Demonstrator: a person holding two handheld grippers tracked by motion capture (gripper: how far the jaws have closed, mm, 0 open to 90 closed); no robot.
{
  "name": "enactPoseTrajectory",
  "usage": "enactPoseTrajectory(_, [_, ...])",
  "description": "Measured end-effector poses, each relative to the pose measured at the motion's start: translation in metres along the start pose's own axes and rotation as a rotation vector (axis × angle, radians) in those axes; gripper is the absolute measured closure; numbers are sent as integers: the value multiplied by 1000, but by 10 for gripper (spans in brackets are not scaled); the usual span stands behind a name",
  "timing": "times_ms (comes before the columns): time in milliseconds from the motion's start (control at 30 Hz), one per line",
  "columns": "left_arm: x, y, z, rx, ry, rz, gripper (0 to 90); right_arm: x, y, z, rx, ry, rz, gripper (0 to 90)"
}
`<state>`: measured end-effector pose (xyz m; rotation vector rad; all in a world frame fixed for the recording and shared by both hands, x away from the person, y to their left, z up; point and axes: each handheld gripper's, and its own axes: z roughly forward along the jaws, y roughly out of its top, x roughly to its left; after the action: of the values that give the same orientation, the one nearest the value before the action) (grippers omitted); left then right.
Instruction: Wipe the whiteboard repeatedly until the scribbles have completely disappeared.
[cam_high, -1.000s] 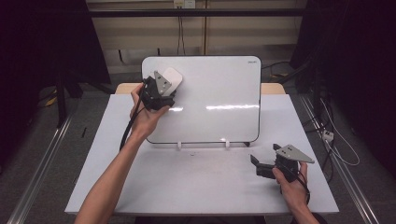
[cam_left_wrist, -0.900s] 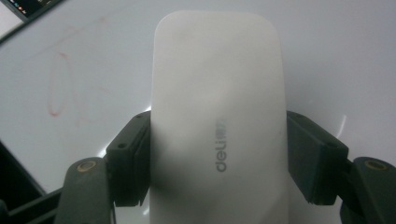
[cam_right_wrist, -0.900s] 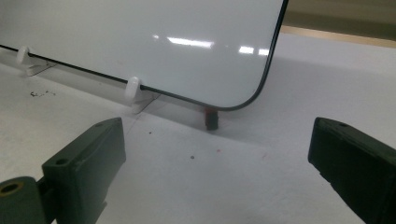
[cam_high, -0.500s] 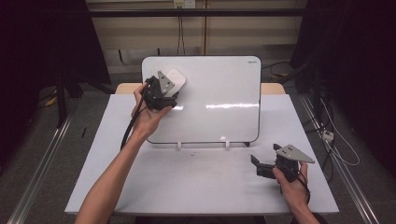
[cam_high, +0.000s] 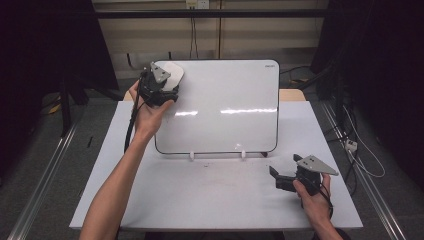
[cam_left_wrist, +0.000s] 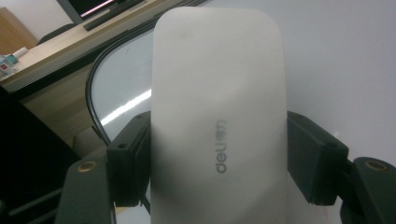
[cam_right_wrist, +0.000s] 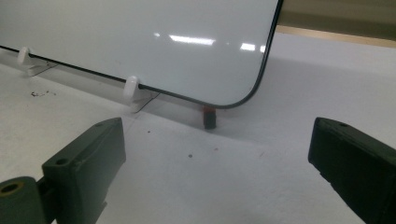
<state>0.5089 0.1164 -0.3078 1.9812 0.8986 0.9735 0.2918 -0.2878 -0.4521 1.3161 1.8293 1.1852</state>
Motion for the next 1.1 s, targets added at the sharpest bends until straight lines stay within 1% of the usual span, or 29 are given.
enactPoseTrajectory(33, [-2,0,0,-3,5,1,312,0,0,0,0,0,-1,40])
enactPoseTrajectory(100, [-4,1,0,9,5,22,312,0,0,0,-1,-1,0,40])
enactPoseTrajectory(133, [-4,1,0,9,5,22,312,0,0,0,-1,-1,0,40])
enactPoseTrajectory(167, [-8,-2,1,33,-17,58,312,0,0,0,-1,-1,-1,40])
enactPoseTrajectory(200, [-8,-2,1,33,-17,58,312,0,0,0,-1,-3,-1,40])
enactPoseTrajectory(233, [-16,-7,1,37,-27,82,312,0,0,0,0,-2,-2,40])
enactPoseTrajectory(267, [-16,-7,1,37,-27,82,312,1,0,0,0,-1,-1,40])
enactPoseTrajectory(300, [-28,-16,0,41,-55,114,312,1,1,0,-1,-1,-2,39])
enactPoseTrajectory(333, [-33,-19,-1,40,-63,126,312,2,1,0,-2,-1,-5,40])
enactPoseTrajectory(367, [-33,-19,-1,40,-63,126,312,2,1,0,-1,-1,-6,39])
enactPoseTrajectory(400, [-39,-23,-2,46,-73,136,310,3,1,0,-1,1,-8,40])
enactPoseTrajectory(433, [-45,-28,-4,40,-79,150,310,3,1,0,-2,1,-9,40])
enactPoseTrajectory(467, [-45,-29,-5,36,-79,154,310,3,1,0,-2,1,-9,40])
enactPoseTrajectory(533, [-41,-26,-4,46,-100,151,309,3,1,0,1,1,-6,40])
enactPoseTrajectory(633, [-39,-23,-2,53,-101,161,309,3,1,1,-1,0,-7,40])
enactPoseTrajectory(667, [-35,-17,-1,53,-96,159,310,2,1,1,-1,0,-6,40])
enactPoseTrajectory(733, [-27,-10,0,48,-90,148,310,2,1,1,1,-3,-4,40])
enactPoseTrajectory(767, [-23,-7,1,46,-88,135,310,2,1,1,2,-2,-2,40])
enactPoseTrajectory(800, [-18,-4,1,52,-85,136,310,1,1,1,1,-2,-2,40])
enactPoseTrajectory(833, [-18,-4,1,52,-85,136,310,1,1,1,1,-1,-2,40])
enactPoseTrajectory(900, [-8,4,3,41,-67,106,311,1,0,0,2,-1,-1,40])
enactPoseTrajectory(933, [-8,4,3,41,-67,106,311,1,0,0,2,0,1,40])
enactPoseTrajectory(967, [-2,8,2,48,-58,98,311,1,0,0,1,-1,0,39])
enactPoseTrajectory(1033, [3,9,2,43,-48,79,311,0,0,0,0,1,2,40])
enactPoseTrajectory(1100, [4,9,2,41,-45,74,311,0,0,0,1,1,3,40])
